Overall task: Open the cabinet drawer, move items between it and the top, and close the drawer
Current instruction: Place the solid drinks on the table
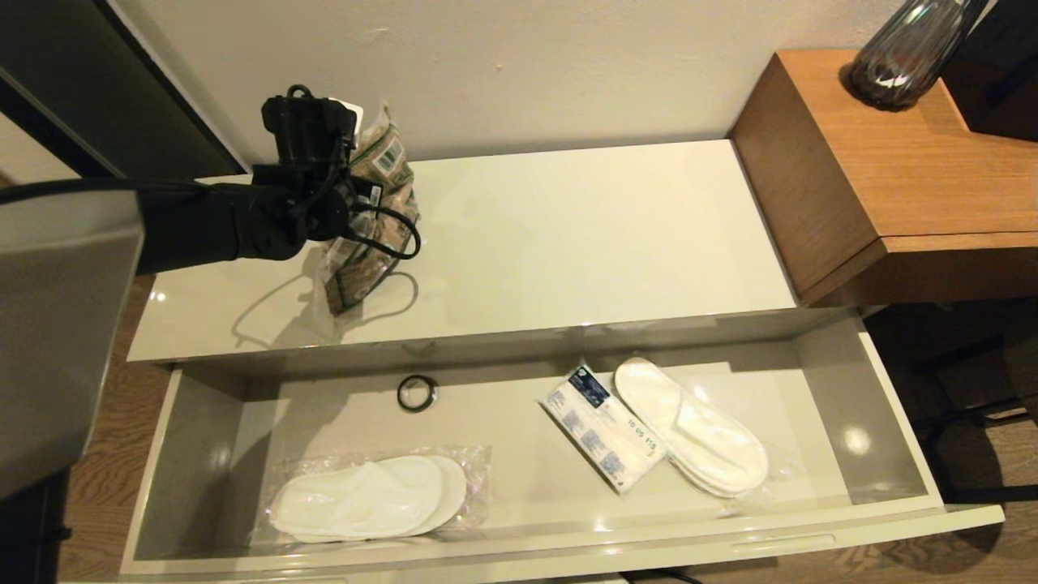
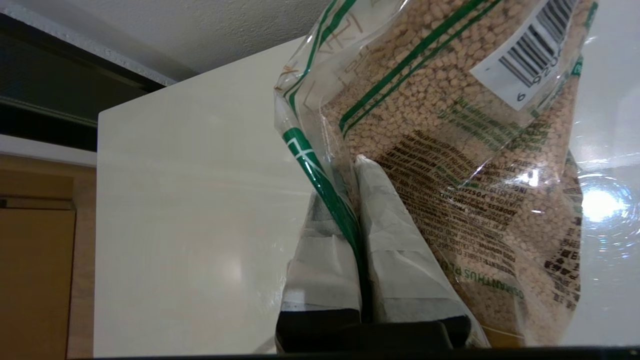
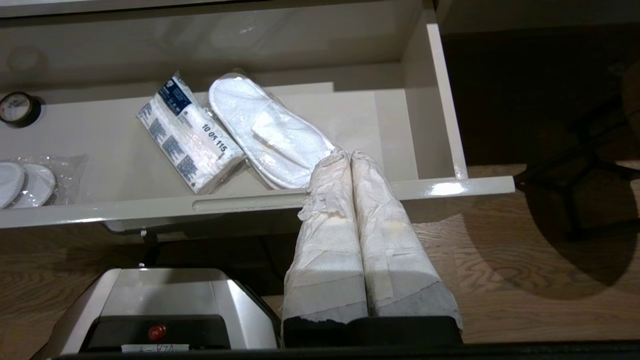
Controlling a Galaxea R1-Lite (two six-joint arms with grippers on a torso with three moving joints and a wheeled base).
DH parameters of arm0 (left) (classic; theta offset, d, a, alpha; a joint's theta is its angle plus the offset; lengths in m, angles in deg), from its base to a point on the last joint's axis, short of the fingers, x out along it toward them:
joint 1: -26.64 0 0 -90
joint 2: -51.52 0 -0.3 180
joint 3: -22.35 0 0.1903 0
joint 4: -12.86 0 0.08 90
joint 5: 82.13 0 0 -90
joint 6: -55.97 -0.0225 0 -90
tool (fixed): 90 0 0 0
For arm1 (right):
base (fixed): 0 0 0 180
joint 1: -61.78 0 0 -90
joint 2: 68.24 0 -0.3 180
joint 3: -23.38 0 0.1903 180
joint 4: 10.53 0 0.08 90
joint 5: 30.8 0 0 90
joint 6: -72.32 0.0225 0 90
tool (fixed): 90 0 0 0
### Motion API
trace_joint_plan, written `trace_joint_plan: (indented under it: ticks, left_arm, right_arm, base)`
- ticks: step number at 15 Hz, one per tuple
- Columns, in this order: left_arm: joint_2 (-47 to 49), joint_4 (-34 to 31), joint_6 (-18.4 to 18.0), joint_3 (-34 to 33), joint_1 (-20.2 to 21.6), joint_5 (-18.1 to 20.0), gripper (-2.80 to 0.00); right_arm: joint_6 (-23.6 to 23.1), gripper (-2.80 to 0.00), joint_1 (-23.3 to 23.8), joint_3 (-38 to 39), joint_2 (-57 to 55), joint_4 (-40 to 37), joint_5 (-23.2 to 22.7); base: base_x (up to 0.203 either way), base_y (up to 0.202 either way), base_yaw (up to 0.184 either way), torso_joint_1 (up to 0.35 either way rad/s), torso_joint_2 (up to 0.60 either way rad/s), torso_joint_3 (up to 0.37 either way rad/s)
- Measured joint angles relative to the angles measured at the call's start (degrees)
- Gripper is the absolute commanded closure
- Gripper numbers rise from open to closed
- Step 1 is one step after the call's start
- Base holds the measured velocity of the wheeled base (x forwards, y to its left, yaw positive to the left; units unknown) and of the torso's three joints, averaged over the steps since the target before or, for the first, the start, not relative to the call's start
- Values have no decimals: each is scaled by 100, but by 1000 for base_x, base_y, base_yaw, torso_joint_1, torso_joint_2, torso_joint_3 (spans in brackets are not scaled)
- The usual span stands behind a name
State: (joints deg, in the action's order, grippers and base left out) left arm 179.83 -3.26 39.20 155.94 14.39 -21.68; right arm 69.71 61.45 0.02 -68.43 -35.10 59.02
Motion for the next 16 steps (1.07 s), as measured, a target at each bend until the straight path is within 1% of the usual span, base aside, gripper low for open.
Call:
trace_joint_plan:
  ticks: [2,4,7,10,16]
  left_arm:
    - [24,-8,10,-2,-43,-6,-280]
    - [15,-24,13,-9,-171,-13,-280]
    - [-91,177,11,-6,-545,-52,-280]
    - [-199,178,0,-2,-844,-161,-280]
    - [-219,234,-1,5,-915,-171,-280]
  right_arm:
    - [0,0,0,0,0,-1,0]
    - [1,0,4,0,0,-1,0]
    - [1,0,-2,0,0,-3,0]
    - [1,0,-2,0,0,-1,-1]
    - [1,0,0,0,0,-1,-1]
  base:
    - [0,0,0,0,0,0]
    - [0,0,0,0,0,0]
    - [0,0,0,0,0,0]
    - [0,0,0,0,0,0]
    - [0,0,0,0,0,0]
